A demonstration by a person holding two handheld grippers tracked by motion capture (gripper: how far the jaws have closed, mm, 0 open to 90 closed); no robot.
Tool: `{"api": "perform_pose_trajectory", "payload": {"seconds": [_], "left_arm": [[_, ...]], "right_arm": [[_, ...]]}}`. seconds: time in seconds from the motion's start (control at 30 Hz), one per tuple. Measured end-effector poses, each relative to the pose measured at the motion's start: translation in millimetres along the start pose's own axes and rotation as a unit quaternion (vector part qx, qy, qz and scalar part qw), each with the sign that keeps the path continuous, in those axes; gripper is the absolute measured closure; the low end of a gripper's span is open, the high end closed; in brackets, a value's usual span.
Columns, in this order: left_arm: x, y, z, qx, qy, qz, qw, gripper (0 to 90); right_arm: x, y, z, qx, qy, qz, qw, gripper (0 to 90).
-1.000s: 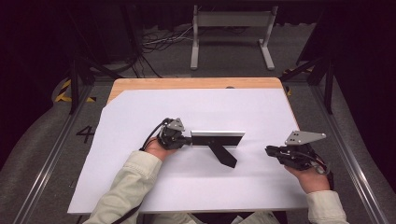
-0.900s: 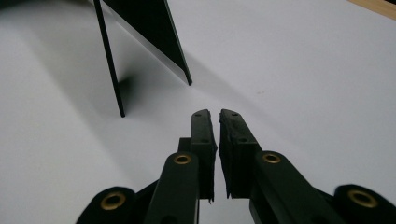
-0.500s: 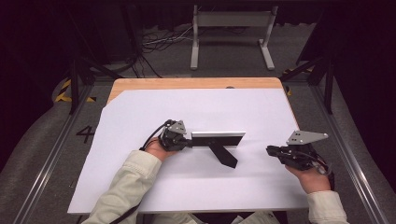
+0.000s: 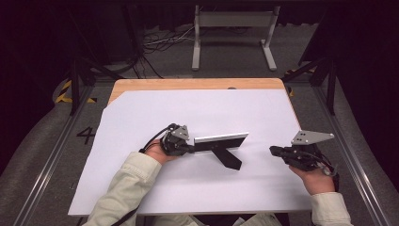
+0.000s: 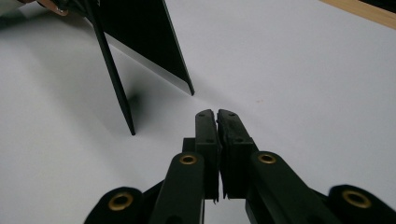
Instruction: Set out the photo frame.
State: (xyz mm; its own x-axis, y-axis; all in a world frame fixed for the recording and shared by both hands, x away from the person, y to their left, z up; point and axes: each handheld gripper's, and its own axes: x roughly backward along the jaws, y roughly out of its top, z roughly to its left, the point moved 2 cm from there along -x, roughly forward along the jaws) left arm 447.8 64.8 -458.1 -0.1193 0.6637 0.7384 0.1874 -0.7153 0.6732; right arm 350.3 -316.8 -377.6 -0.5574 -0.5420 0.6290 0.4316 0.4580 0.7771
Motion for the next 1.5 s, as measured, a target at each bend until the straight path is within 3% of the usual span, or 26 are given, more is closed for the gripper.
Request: {"api": "perform_pose_trajectory", "payload": {"seconds": [0.37,0.6,0.97,1.5], "left_arm": [[0.1,0.7,-11.8,-0.036,-0.033,0.015,0.9987,90.0],[-0.8,4.8,-25.2,-0.059,-0.058,0.034,0.996,90.0],[-3.1,7.8,-40.2,-0.069,-0.087,0.051,0.9925,90.0],[-9.0,13.3,-60.9,-0.081,-0.115,0.058,0.9883,90.0]], "right_arm": [[1.6,2.0,0.3,0.001,0.001,-0.004,1.0,86.7],[2.9,4.0,0.4,0.002,0.002,-0.007,1.0,86.8],[3.3,6.2,0.8,0.005,0.003,-0.008,0.9999,86.9],[1.3,11.6,2.5,0.013,0.009,-0.011,0.9998,86.9]]}}
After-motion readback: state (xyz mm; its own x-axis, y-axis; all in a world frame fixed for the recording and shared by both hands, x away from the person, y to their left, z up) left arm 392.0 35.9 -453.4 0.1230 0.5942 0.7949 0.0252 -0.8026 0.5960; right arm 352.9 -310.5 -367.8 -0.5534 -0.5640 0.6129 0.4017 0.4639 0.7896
